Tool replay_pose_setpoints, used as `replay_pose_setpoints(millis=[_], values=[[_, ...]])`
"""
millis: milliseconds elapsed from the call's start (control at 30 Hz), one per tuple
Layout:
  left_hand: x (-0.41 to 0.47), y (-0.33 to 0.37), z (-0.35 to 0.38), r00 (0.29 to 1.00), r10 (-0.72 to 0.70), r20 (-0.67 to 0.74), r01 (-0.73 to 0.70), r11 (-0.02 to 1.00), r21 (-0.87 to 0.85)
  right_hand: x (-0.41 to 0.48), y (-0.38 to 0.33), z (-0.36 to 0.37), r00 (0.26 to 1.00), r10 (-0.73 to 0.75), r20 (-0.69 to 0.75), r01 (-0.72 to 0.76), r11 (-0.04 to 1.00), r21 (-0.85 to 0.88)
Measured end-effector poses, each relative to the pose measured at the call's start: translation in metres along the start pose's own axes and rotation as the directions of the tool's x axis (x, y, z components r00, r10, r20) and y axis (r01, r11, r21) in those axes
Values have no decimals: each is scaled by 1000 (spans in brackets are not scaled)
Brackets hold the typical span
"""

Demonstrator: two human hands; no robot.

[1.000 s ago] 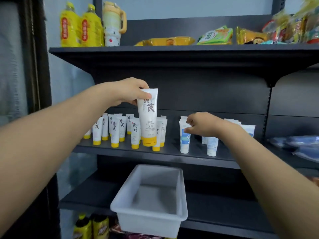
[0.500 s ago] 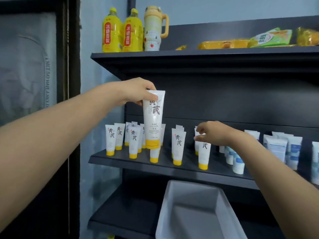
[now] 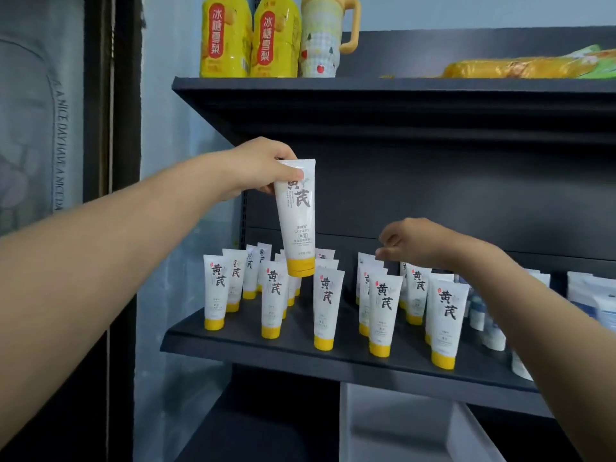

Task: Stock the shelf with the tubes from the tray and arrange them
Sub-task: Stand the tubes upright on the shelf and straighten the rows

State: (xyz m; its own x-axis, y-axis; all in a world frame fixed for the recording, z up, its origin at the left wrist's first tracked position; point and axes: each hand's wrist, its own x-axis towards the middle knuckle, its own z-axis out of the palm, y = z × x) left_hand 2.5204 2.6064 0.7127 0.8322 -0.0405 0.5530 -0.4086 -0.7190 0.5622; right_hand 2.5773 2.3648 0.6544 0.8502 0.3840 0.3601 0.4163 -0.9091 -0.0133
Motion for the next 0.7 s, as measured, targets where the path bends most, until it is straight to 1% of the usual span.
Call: replay_pose_setpoints(millis=[300,500,567,700], values=[[95,-47,22,995,51,-81,-48,998,38,87,35,18,999,3,-33,-7,991,-131],[169,-74,54,992,78,-99,-72,995,66,140,53,31,999,1,-40,-7,986,-164],[190,-84,67,993,88,-85,-82,994,69,155,58,36,999,-5,-40,-2,985,-174],[223,-102,93,995,95,8,-95,991,96,181,66,46,1000,-10,-21,5,982,-187]])
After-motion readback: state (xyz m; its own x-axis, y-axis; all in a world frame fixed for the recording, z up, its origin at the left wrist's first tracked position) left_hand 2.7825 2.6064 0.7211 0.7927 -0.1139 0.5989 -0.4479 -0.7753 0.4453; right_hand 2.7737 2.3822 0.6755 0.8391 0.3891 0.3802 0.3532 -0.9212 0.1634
